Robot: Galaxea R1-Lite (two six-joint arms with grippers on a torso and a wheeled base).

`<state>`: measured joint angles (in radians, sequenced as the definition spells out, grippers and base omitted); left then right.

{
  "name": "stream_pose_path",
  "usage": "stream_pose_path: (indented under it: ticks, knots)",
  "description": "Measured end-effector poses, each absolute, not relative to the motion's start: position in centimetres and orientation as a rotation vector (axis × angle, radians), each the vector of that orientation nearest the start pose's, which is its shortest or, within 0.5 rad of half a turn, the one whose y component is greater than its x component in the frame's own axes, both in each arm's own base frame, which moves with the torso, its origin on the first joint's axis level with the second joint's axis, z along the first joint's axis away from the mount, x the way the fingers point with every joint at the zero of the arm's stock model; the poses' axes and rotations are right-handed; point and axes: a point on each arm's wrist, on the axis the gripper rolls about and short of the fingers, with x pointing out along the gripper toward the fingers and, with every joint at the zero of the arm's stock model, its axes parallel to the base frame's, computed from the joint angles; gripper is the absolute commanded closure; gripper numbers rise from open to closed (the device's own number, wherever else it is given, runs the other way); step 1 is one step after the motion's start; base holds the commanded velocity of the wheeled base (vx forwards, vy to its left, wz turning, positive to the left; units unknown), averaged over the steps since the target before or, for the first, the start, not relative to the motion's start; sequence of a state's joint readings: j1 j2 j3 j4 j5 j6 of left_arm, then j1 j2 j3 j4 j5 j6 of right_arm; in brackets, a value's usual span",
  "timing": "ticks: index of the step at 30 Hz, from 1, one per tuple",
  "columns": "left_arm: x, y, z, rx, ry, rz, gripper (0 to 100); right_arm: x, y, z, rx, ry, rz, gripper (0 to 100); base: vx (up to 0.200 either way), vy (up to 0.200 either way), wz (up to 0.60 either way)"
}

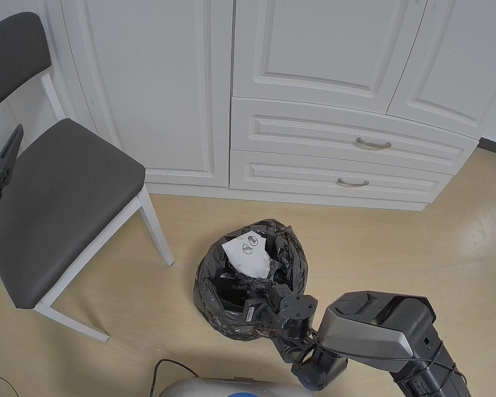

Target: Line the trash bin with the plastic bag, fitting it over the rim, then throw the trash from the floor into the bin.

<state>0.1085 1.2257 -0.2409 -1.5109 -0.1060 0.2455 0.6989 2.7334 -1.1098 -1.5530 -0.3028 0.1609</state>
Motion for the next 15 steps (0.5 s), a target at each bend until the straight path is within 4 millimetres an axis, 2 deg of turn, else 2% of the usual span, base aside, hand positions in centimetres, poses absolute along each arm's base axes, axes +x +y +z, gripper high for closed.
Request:
stream_pose_path:
  ticks: [1,15]
  knots:
    - [14.6,1.35,22.99,0.296,-0.521,0.067,0,34.31,27.97,-6.76,0.123,0.096,0.394,0,0.0,0.0,0.0]
    - [14.6,1.34,22.99,0.296,-0.52,0.066,0,34.49,27.64,-7.21,0.12,0.106,0.391,0,0.0,0.0,0.0]
